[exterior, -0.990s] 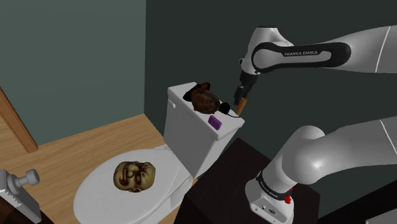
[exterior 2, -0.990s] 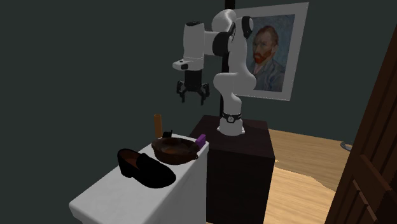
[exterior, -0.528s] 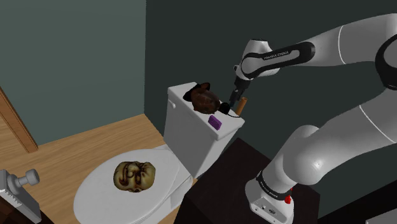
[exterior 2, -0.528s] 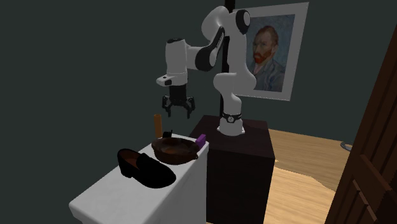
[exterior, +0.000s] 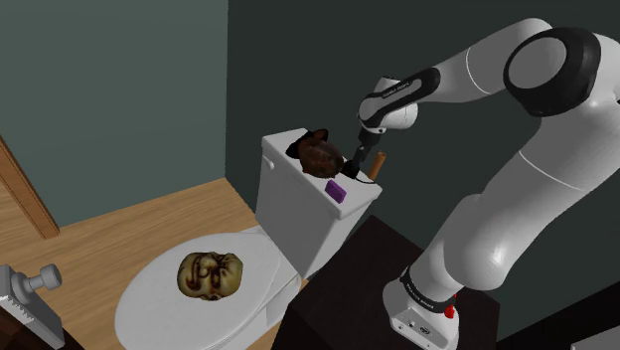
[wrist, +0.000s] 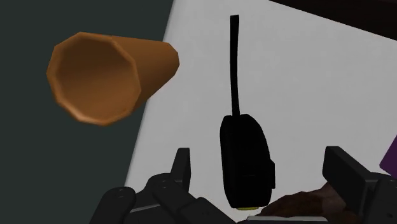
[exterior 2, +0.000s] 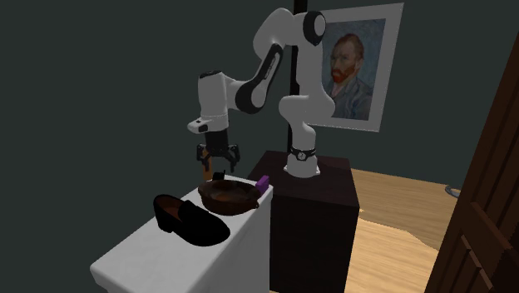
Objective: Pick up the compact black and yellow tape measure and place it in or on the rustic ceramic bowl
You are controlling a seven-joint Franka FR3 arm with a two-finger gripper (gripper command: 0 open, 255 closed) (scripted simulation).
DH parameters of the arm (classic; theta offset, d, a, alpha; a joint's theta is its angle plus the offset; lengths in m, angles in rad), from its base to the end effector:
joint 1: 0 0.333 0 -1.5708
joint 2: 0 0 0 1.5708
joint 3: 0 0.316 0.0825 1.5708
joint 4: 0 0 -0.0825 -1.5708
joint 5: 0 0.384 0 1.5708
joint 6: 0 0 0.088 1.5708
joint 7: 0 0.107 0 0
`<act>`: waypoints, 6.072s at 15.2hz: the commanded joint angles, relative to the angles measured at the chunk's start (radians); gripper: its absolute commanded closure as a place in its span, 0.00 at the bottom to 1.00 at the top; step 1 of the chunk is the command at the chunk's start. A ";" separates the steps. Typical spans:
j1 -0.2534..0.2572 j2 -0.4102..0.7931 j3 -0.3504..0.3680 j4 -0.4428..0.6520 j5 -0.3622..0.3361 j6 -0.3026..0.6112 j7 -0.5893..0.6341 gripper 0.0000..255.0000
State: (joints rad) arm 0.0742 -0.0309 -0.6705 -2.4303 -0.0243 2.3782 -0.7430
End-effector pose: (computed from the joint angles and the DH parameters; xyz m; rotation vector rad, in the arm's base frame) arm 0.3962 -0.2686 0.3121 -3.1115 -0.2573 0.0314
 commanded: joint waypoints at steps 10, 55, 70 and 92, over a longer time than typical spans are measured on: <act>0.000 0.083 0.002 -0.016 0.080 0.081 -0.061 0.00; -0.016 -0.230 0.057 0.184 -0.135 -0.378 0.108 1.00; 0.115 0.073 0.156 0.453 0.058 -0.389 0.237 1.00; 0.108 0.142 0.158 0.358 0.101 -0.235 0.206 0.00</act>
State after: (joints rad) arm 0.1824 0.1113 -0.5128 -2.0728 0.0767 2.1436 -0.5374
